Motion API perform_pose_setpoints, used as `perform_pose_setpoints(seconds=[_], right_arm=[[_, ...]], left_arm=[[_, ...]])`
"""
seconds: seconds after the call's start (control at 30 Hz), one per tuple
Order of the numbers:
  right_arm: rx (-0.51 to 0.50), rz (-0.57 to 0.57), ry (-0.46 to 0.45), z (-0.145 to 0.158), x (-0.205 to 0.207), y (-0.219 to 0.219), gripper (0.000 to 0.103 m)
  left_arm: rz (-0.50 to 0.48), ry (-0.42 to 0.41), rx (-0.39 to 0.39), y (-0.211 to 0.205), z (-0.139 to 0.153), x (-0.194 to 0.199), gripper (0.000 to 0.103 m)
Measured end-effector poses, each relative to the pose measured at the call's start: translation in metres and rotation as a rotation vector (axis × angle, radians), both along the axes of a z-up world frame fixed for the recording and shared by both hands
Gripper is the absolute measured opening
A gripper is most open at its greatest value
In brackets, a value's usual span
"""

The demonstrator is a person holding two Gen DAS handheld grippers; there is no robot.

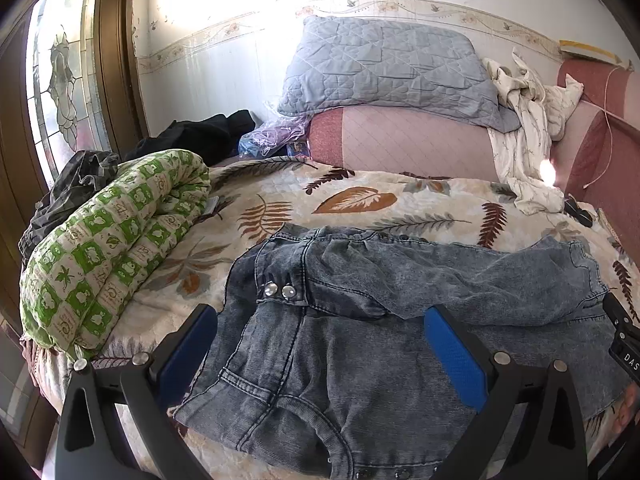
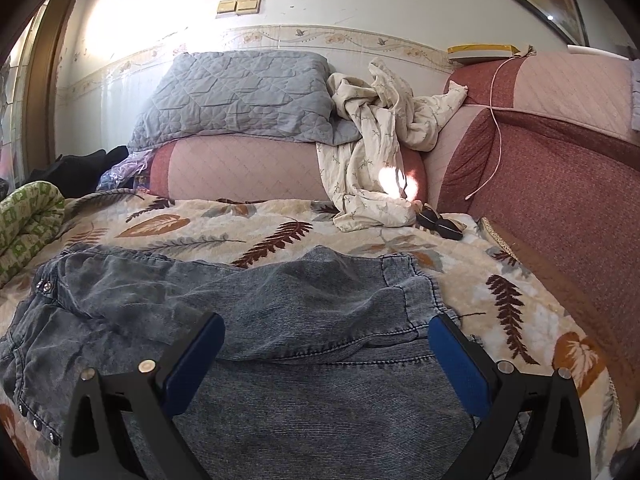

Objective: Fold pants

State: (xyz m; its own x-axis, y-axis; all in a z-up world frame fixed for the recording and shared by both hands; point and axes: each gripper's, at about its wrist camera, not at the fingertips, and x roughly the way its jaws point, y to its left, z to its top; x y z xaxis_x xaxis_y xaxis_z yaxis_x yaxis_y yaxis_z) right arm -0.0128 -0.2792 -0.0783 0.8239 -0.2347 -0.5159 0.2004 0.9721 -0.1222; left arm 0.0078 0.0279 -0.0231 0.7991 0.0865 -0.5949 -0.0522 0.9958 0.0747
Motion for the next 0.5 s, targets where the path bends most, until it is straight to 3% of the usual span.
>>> perform_pose_setpoints(seconds=[0.5], right_arm=[[-0.076, 0.003, 0.050, -0.009, 0.007, 0.011, 0.103]], left_arm=[[-0.025, 0.061, 0.028, -0.012, -0.022, 0.011, 0.103]])
